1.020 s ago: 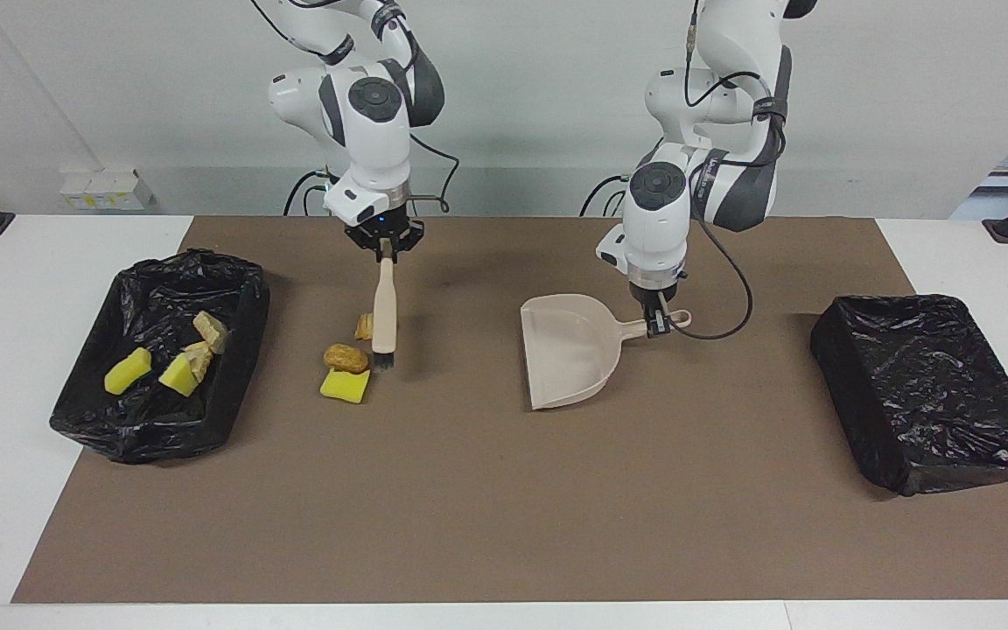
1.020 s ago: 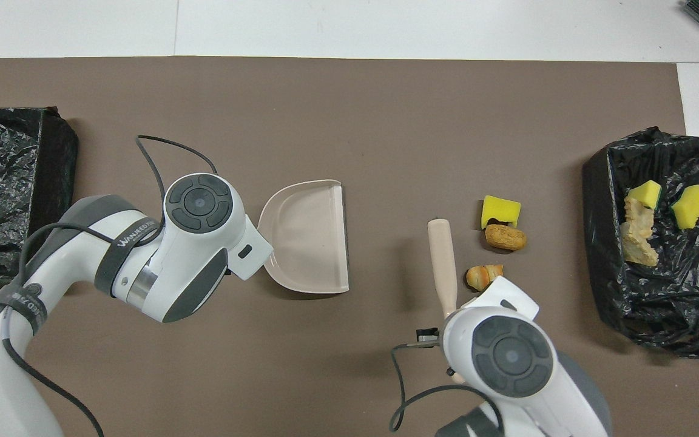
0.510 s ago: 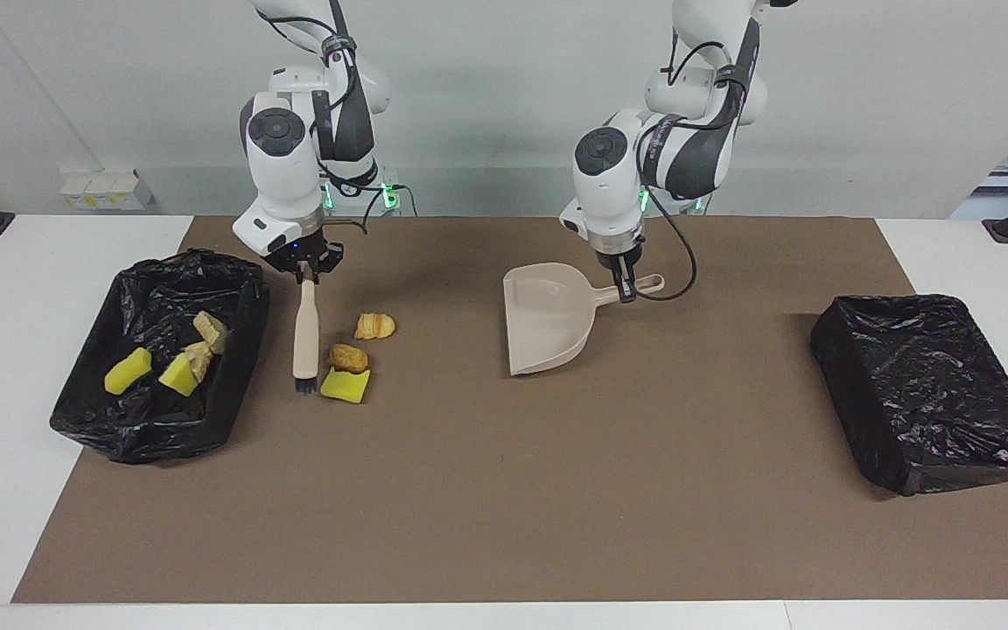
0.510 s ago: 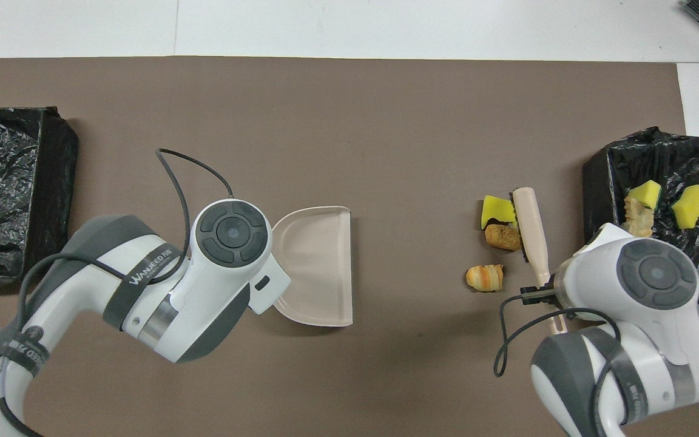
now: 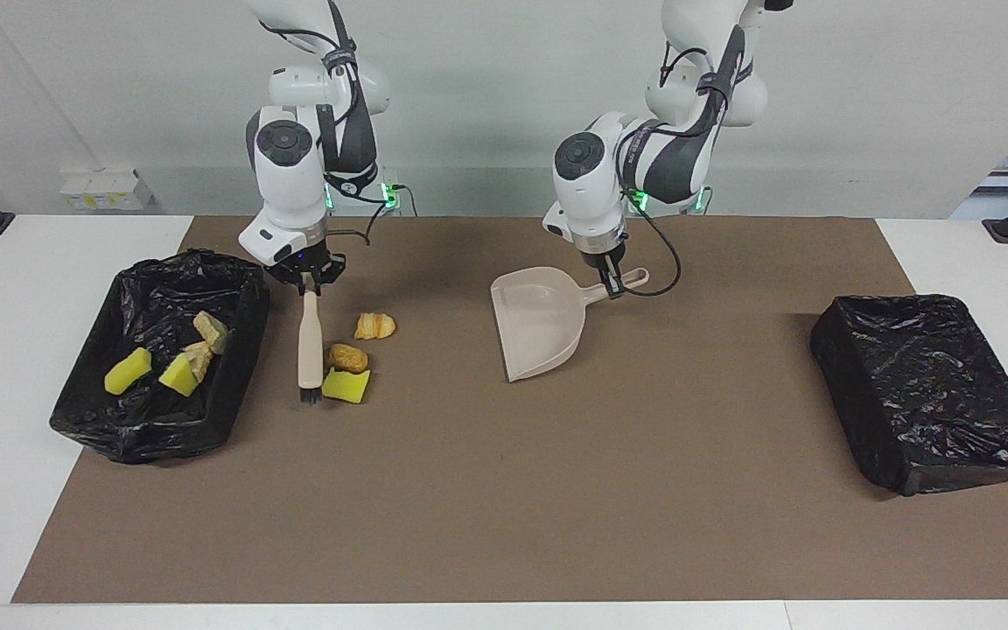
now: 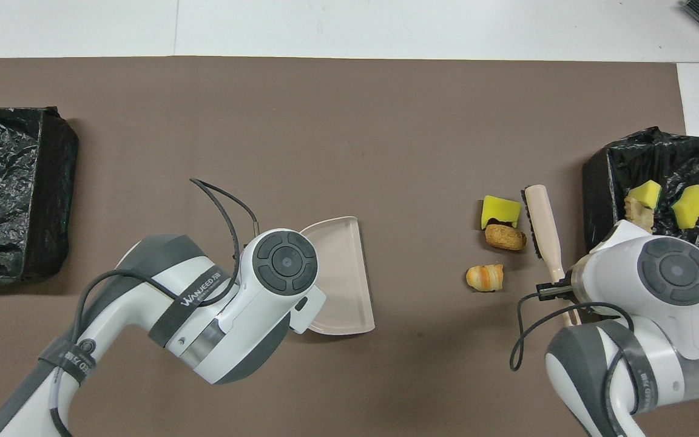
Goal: Sweep and dump trash in bin
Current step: 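Sweep the sponge and bread toward the dustpan with the right gripper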
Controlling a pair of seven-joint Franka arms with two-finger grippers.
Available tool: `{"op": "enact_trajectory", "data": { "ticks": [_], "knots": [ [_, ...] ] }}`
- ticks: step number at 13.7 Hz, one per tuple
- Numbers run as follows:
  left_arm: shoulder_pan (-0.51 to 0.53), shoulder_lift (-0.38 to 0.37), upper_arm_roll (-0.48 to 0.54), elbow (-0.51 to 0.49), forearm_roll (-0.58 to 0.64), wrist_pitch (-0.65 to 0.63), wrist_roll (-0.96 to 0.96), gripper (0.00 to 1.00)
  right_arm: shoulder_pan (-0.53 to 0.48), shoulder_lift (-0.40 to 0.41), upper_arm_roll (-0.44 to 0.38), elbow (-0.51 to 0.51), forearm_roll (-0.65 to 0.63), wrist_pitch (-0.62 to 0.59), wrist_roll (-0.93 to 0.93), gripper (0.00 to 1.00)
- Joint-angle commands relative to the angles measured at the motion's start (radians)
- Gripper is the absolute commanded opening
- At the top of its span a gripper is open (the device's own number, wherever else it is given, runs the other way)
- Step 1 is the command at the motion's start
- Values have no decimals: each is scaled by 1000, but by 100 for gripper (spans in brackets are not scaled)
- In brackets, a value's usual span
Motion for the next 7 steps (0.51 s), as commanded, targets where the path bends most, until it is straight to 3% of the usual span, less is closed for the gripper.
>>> {"op": "enact_trajectory", "data": {
  "ticks": [1,5,7],
  "knots": [
    [-23,-6,13,-3,-14,-18,-15,0,-19,42,11,-1,-30,37,-26,0],
    [-21,-6,13,-3,-14,-21,-15,0,7,46,16,8,-19,8,9,0],
    [-21,-6,13,-4,-14,-20,-15,0,72,46,16,29,14,-55,66,0]
  ]
}}
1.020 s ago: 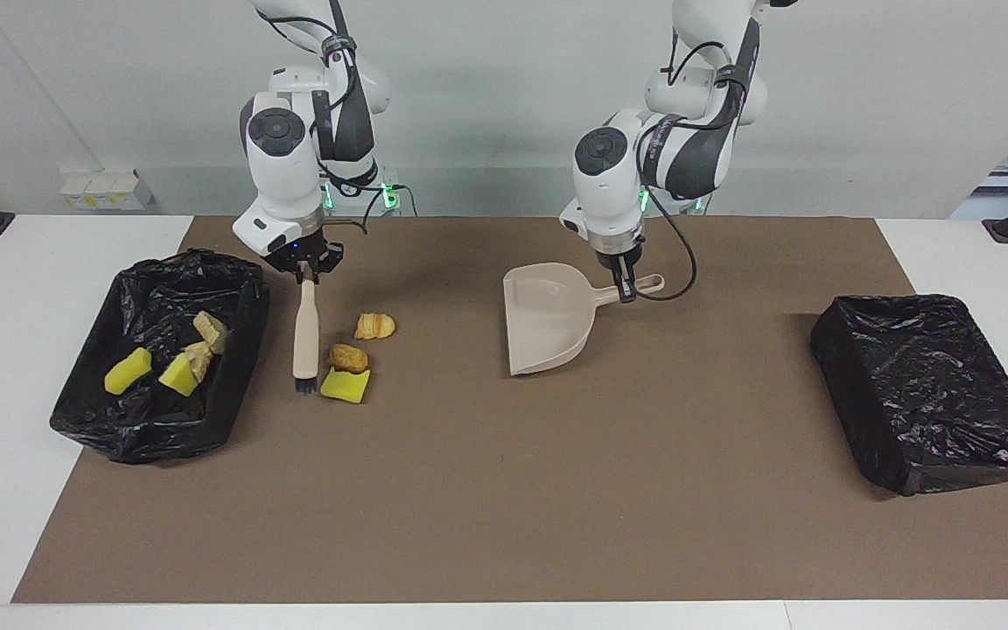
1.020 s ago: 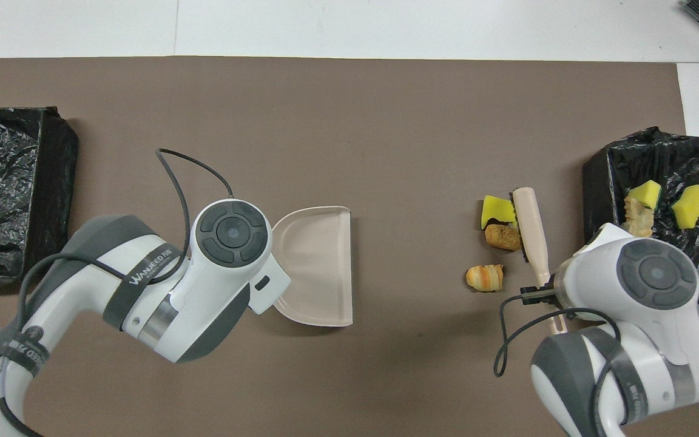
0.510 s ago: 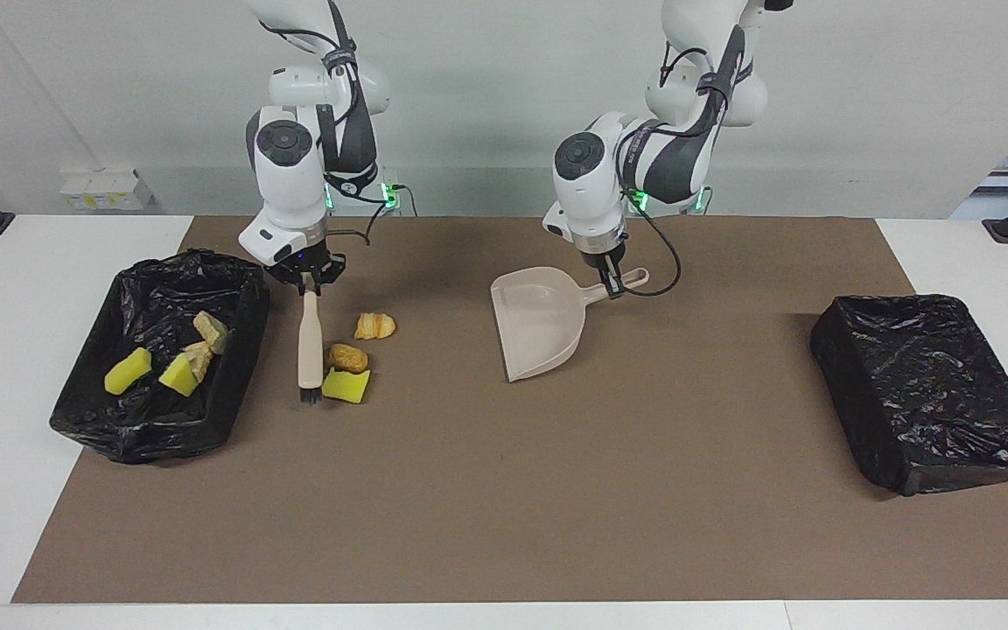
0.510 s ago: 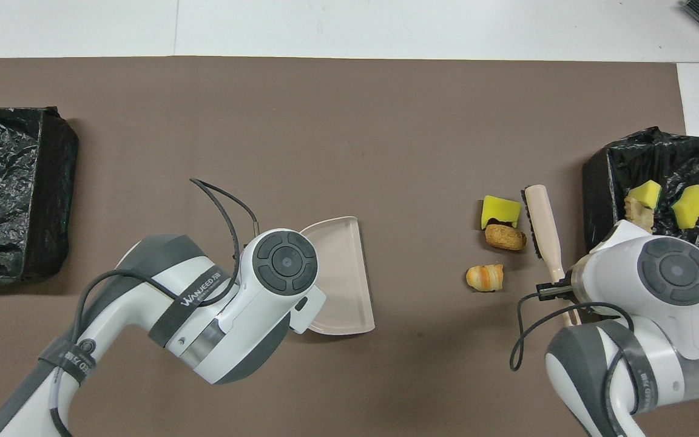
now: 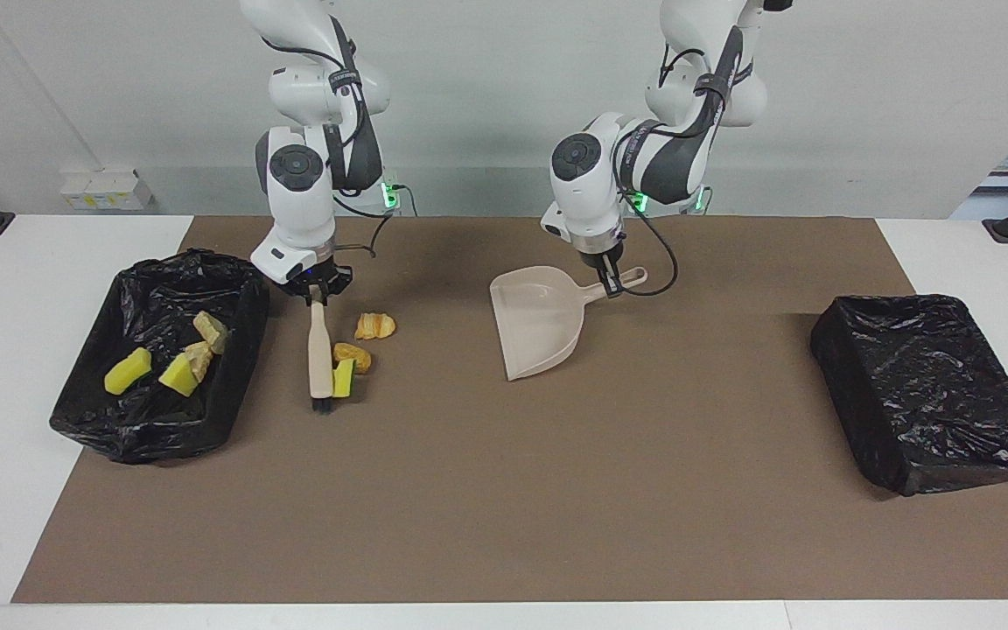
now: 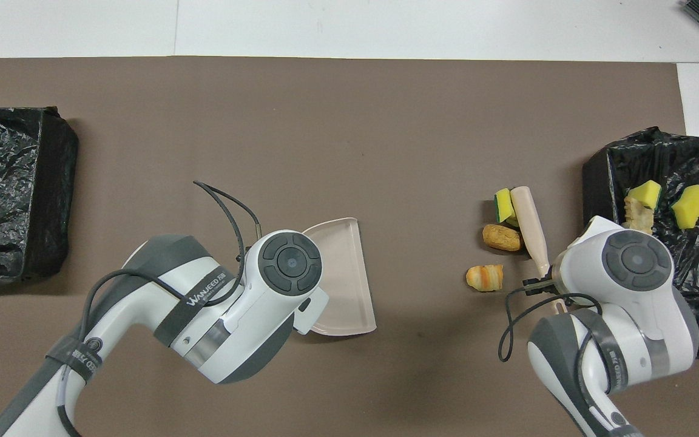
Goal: Sweep and dump trash in bin
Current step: 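Sweep the sponge and bread toward the dustpan with the right gripper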
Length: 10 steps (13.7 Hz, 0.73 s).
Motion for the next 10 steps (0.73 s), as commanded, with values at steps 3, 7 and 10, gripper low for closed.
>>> {"op": "enact_trajectory", "data": {
  "ticks": [3,7,10],
  "knots": [
    [-18,-12,12,-6,-14,-19,-26,0,123,-7,9,34,112,-101,109,0],
    [-27,-15,12,-7,-14,-34,-80,0,247,-1,9,45,197,-114,235,0],
    [-28,-18,12,-13,-14,-22,-82,0,296,16,10,60,299,-106,241,0]
  ]
}}
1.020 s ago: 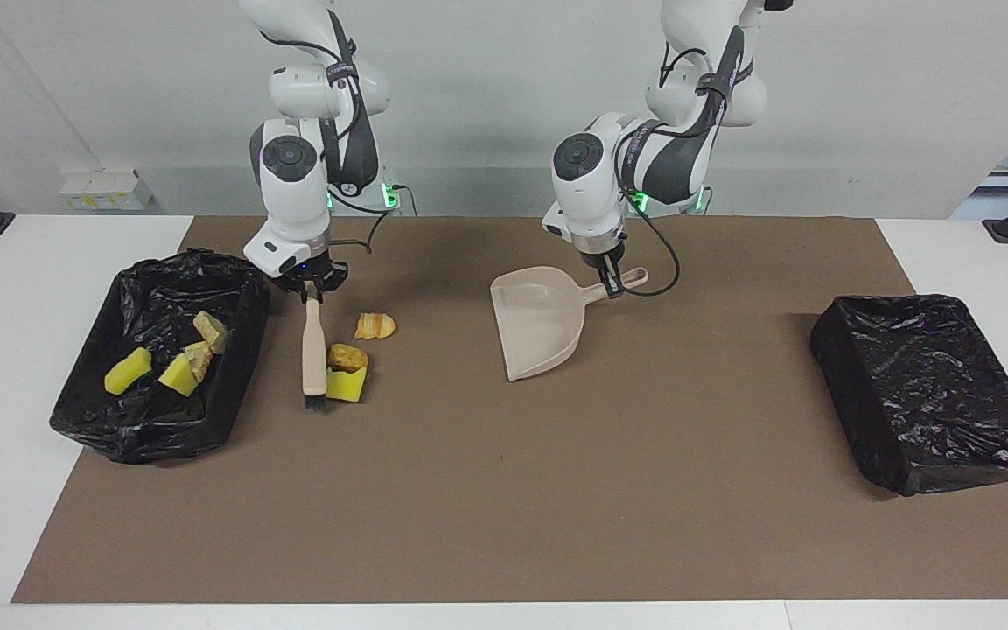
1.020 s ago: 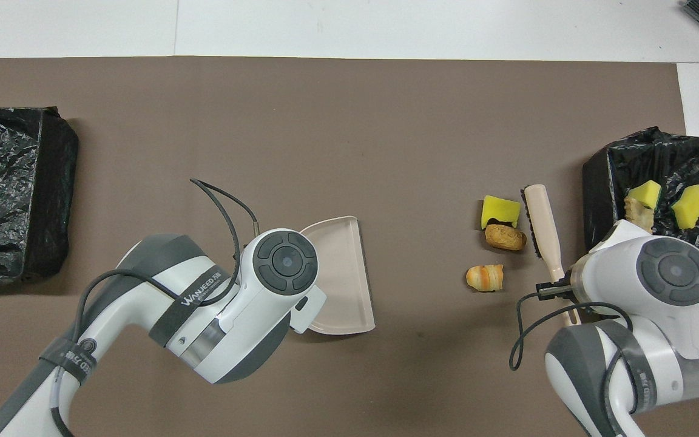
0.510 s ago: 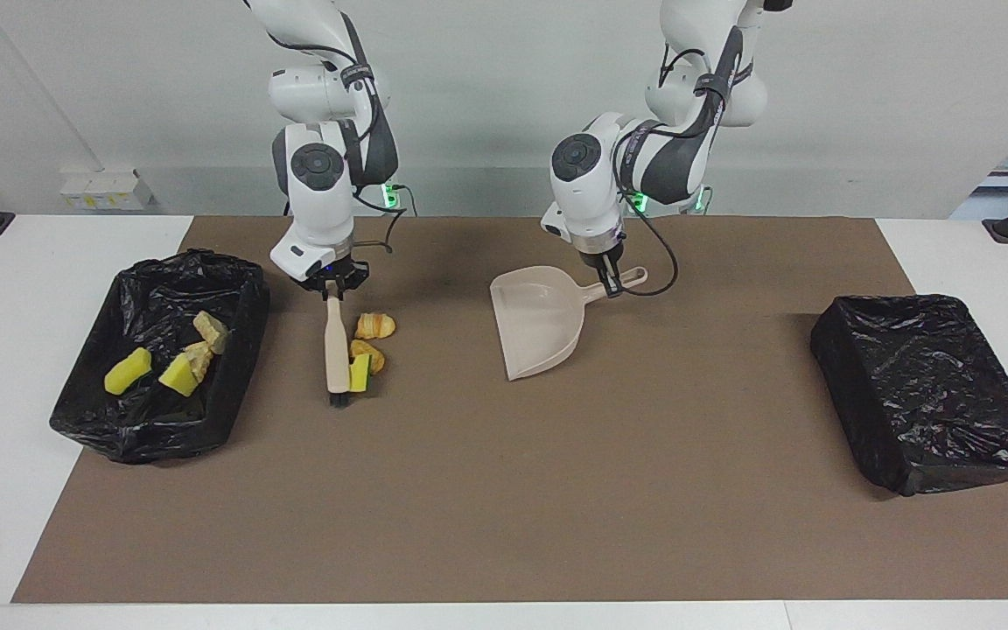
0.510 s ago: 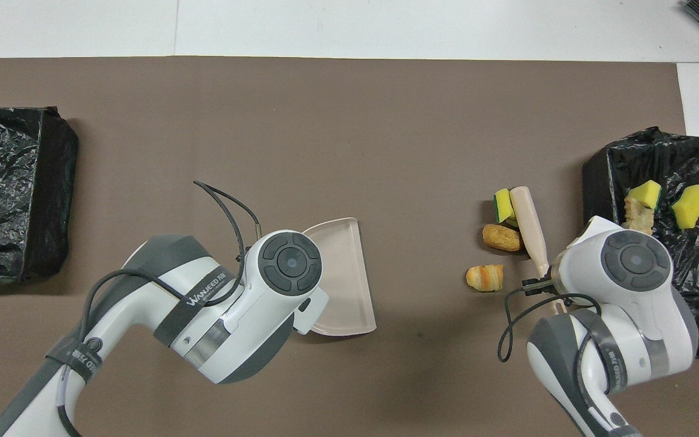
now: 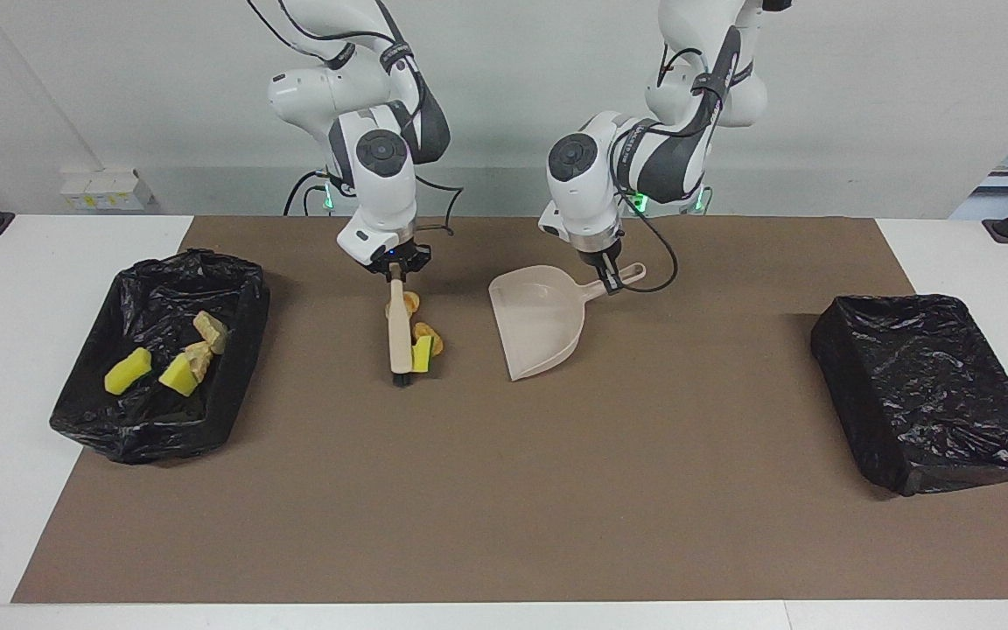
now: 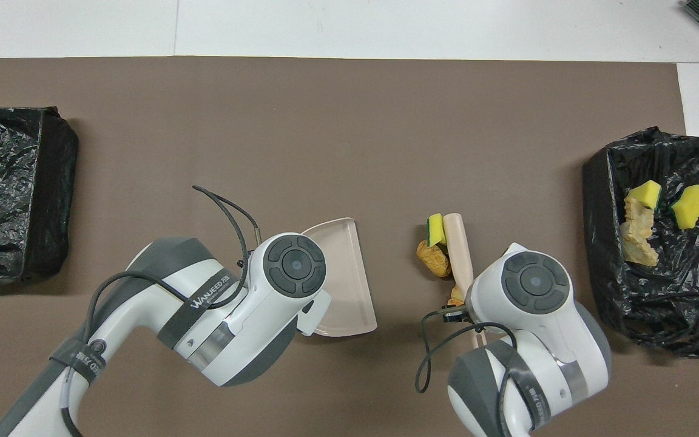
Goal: Sweep and dump trash in bin
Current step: 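Sweep the sponge and bread toward the dustpan with the right gripper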
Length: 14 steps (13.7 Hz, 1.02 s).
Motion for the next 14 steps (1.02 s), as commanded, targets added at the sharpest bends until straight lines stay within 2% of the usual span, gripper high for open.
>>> {"op": "enact_trajectory", "data": {
  "ticks": [1,3,8,12,14],
  "knots": [
    [-26,-21,13,-16,-9,-2,-23,0,35,14,1,22,90,-4,5,0],
    [-30,-32,13,-41,-11,4,-22,0,75,14,1,35,180,-2,-1,0],
    [-26,-32,13,-47,-11,32,-16,0,94,25,1,68,409,-20,-108,0],
    [-20,-29,13,-49,-13,44,-9,0,81,15,-5,186,406,-197,-124,0],
    [-18,-30,13,-62,-13,77,-11,0,51,2,-15,200,360,-275,-145,0]
  ]
}}
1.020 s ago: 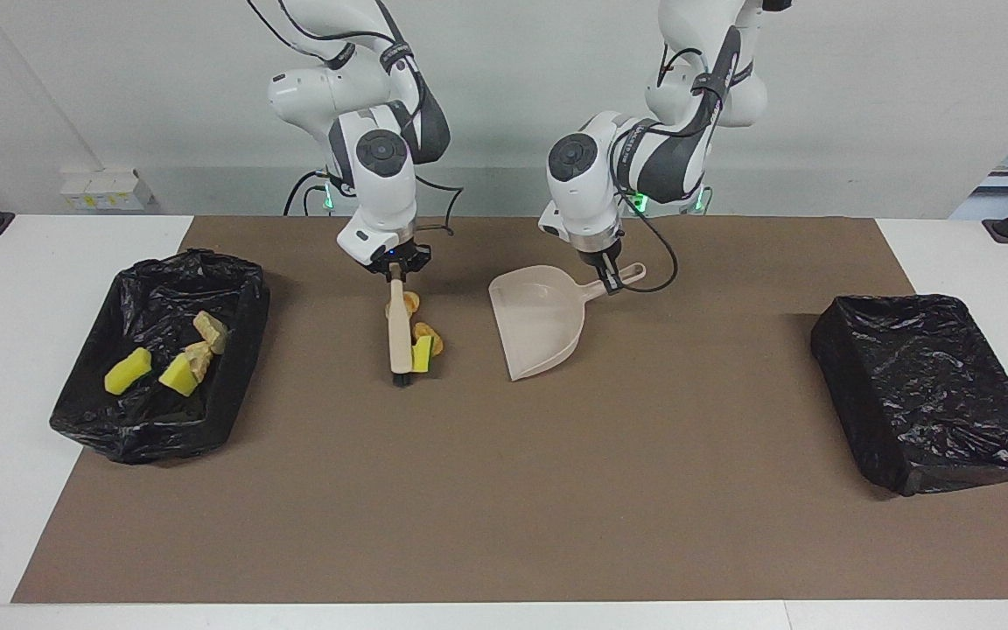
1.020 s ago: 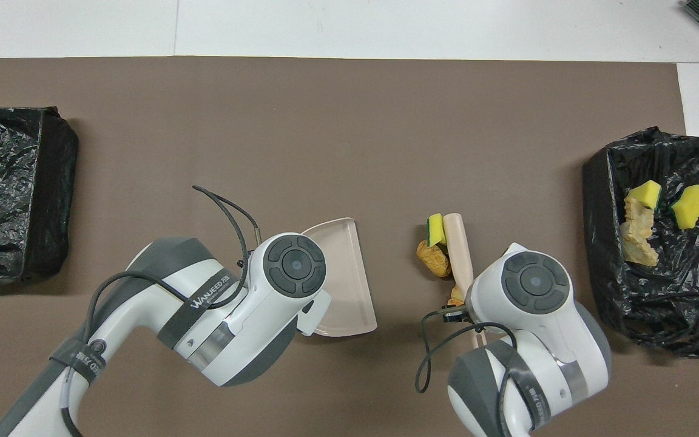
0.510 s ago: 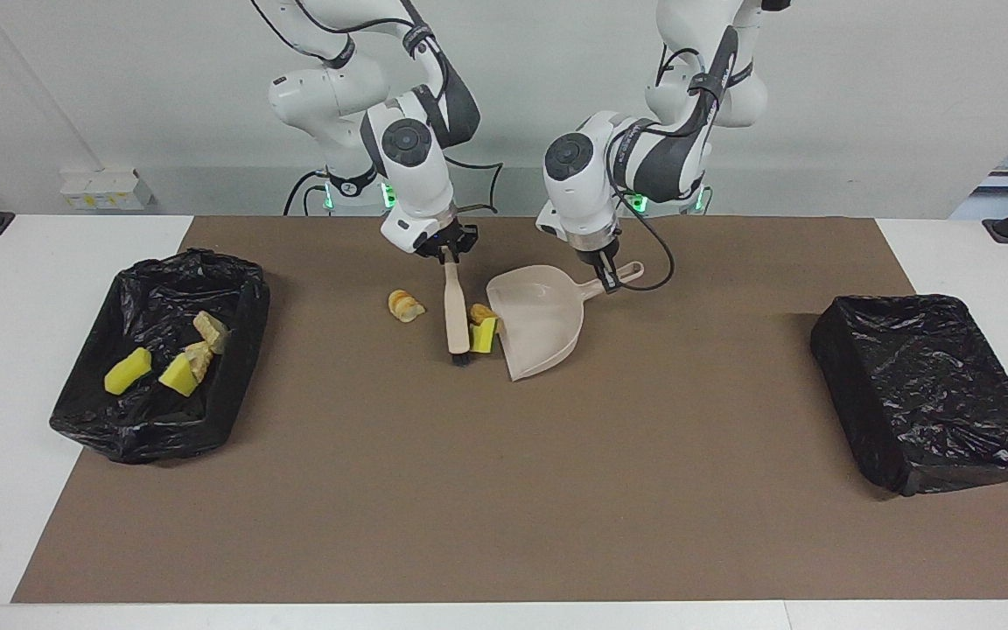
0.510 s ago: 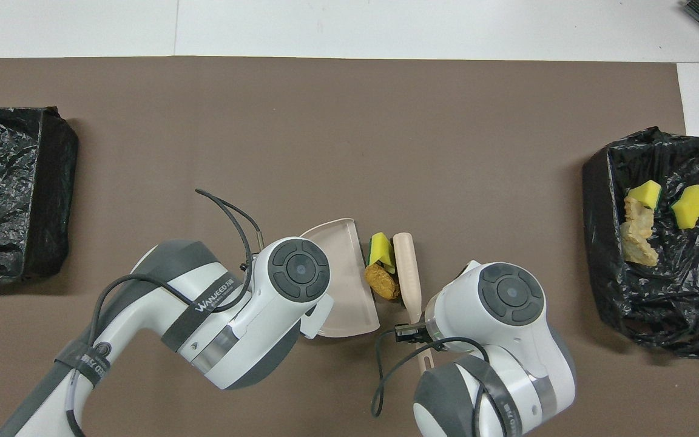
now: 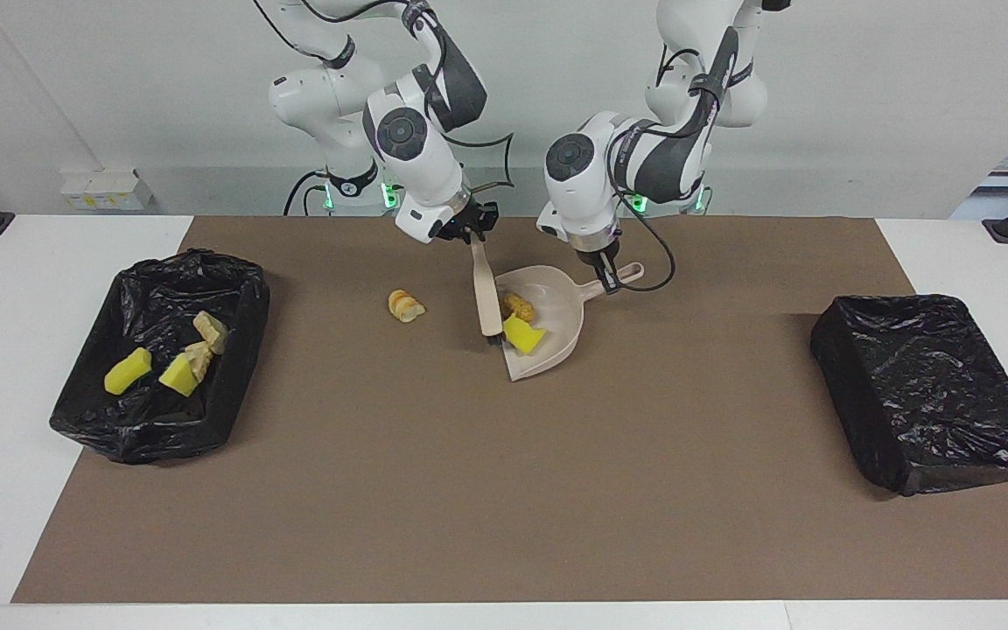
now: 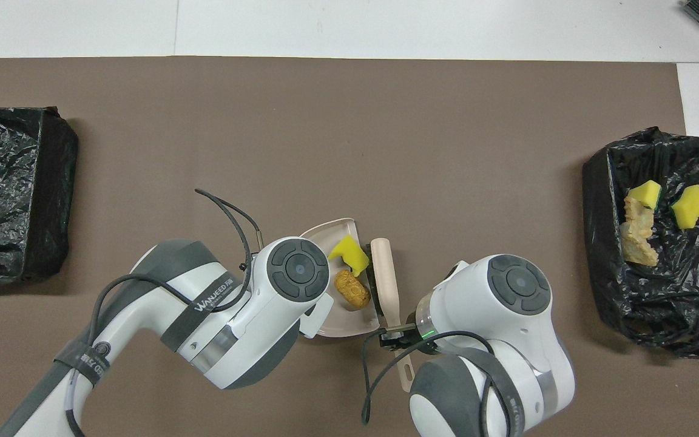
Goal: Sweep and dump trash in bin
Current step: 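Brush the pieces deeper into the dustpan with the right gripper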
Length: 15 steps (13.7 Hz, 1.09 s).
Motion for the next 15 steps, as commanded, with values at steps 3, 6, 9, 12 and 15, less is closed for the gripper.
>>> {"op": "enact_trajectory", "data": {
  "ticks": [3,6,9,12,15],
  "knots": [
    [-7,-30,10,-55,-13,66,4,0,-102,-43,-6,16,-176,-84,-44,0],
    [-12,-33,10,-60,-13,63,4,0,-203,-71,-4,-6,-247,-91,-57,0],
    [-49,-58,10,-83,-13,53,33,0,-298,-152,-3,-130,-333,-59,-86,0],
    [-72,-64,11,-83,-11,48,27,0,-347,-284,-1,-315,-347,30,-117,0],
    [-130,-75,10,-83,-11,11,12,0,-331,-330,6,-412,-345,78,-84,0]
  ]
}}
